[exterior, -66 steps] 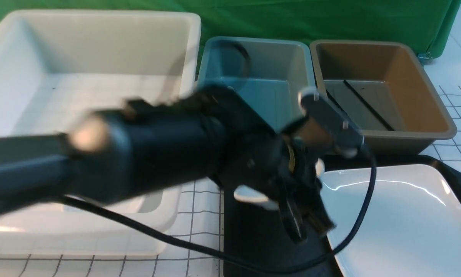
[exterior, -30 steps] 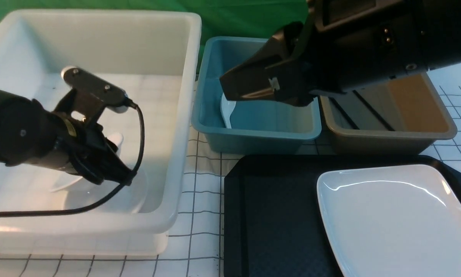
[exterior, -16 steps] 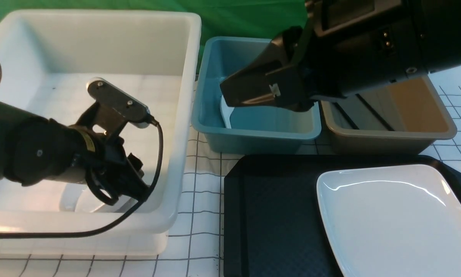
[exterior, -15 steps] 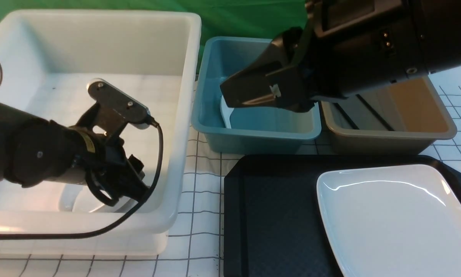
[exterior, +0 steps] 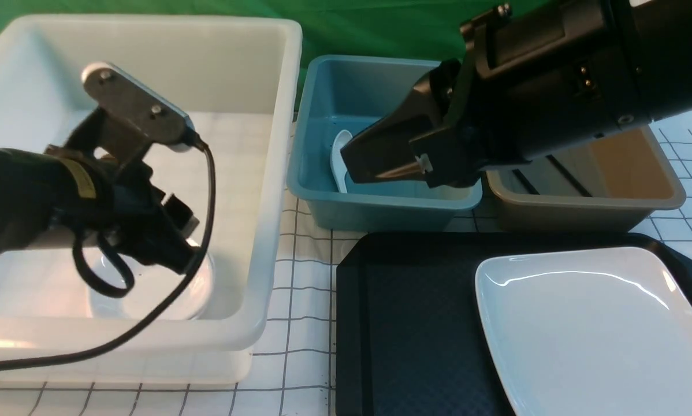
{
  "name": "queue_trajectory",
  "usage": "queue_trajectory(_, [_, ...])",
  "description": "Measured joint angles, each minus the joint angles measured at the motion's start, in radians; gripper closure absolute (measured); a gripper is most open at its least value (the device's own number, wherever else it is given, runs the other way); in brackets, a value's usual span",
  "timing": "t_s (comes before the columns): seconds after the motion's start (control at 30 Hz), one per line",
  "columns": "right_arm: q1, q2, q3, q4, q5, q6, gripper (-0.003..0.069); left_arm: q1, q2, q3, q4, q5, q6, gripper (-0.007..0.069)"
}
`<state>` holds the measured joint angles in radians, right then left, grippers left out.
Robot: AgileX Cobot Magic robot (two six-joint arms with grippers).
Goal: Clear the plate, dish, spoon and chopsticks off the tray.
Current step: Use the left arm to put the small plate into the large storage box on the left, then use the left arm to grab a plate from the dinner plate
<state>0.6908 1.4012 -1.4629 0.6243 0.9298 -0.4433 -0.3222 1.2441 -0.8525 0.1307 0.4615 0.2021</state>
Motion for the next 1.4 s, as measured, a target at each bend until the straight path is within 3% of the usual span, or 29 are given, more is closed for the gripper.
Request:
queue_trajectory(0.13, [0.000,0.000,0.000,-0.022,0.004,0.000,0.0608,-0.002,-0.014,0.000,-0.056,0.025,0.000,0.0454])
queue_trajectory(0.2, [0.000,-0.008,-0.002,-0.096,0.013,0.021,0.0608,-0.025,-0.014,0.000,-0.166,0.074,0.022,0.0552])
queue_trajectory(0.3, [0.001,-0.042,-0.012,-0.293,0.041,0.123,0.0608,-0.096,-0.012,-0.022,-0.296,0.166,0.084,0.0616])
queue_trajectory(0.43, [0.001,-0.121,-0.016,-0.619,0.177,0.283,0.0608,-0.234,0.020,-0.145,-0.374,0.273,0.061,0.0634])
queue_trajectory(0.53, [0.001,-0.195,0.011,-0.776,0.257,0.357,0.0608,-0.340,0.089,-0.279,-0.392,0.339,0.017,0.0637])
queue_trajectory(0.77, [0.001,-0.378,0.237,-0.893,0.284,0.480,0.0608,-0.439,0.395,-0.605,-0.482,0.461,-0.029,0.0634])
queue_trajectory(1.0, [-0.013,-0.539,0.450,-1.019,0.293,0.644,0.0608,-0.440,0.687,-0.848,-0.447,0.503,-0.090,0.0582])
queue_trajectory(1.1, [-0.074,-0.593,0.469,-1.022,0.294,0.666,0.0608,-0.440,0.800,-0.931,-0.390,0.507,-0.102,0.0488])
queue_trajectory(1.13, [-0.078,-0.594,0.469,-1.022,0.294,0.666,0.0608,-0.440,0.800,-0.931,-0.390,0.507,-0.103,0.0488])
queue_trajectory(1.23, [-0.158,-0.597,0.469,-0.957,0.294,0.640,0.0608,-0.440,0.888,-0.991,-0.350,0.498,-0.137,0.0352])
queue_trajectory(1.4, [-0.212,-0.541,0.469,-0.693,0.295,0.464,0.0608,-0.440,0.964,-1.042,-0.343,0.465,-0.158,0.0188])
